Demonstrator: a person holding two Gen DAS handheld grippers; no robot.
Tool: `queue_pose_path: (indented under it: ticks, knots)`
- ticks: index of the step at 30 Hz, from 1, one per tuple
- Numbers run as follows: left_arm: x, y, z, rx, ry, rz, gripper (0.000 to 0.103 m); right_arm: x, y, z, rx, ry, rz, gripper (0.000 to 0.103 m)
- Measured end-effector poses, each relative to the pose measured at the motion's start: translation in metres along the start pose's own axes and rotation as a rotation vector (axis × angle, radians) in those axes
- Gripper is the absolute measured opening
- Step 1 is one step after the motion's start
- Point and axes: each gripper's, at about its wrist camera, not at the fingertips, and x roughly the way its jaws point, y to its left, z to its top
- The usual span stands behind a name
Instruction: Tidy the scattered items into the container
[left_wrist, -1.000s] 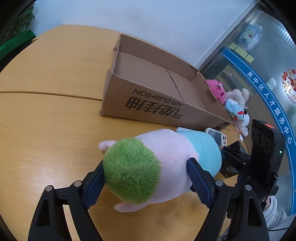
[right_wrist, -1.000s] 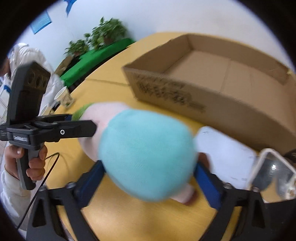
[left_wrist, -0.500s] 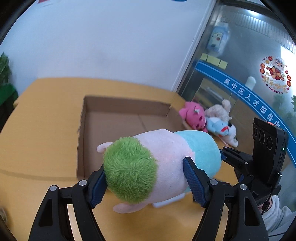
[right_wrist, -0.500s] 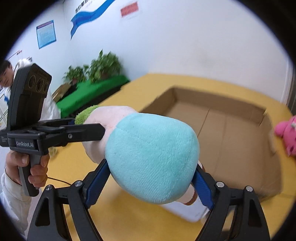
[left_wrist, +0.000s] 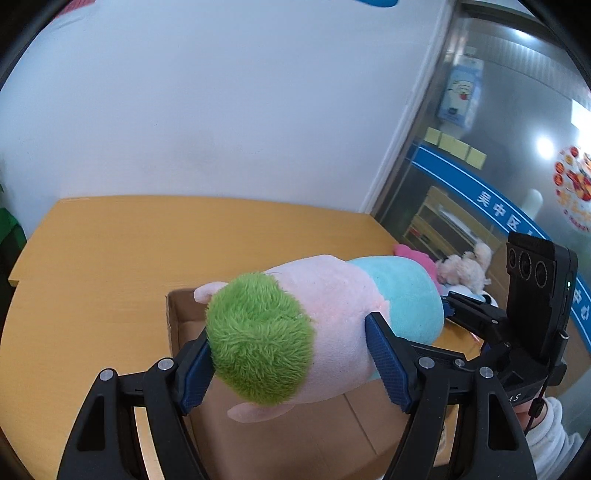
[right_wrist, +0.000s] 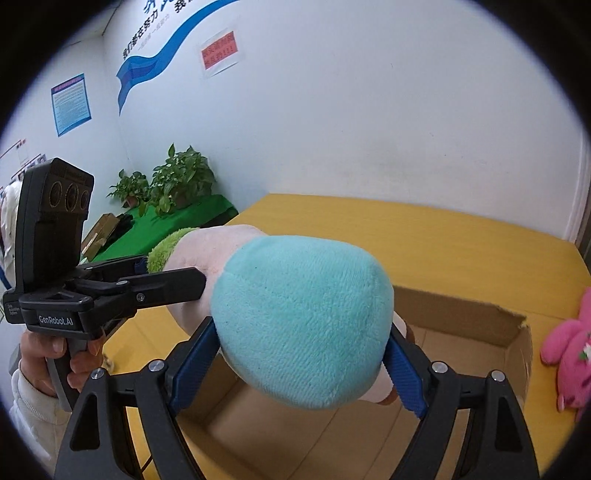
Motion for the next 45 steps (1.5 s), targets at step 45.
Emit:
queue_pose_path:
  ticks: [45]
  knots:
    - [0.001, 0.013, -0.179, -0.039, 0.147, 0.352, 0.094, -0.033, -0.033, -0.097, 0.157, 0.181, -0.036, 0.100]
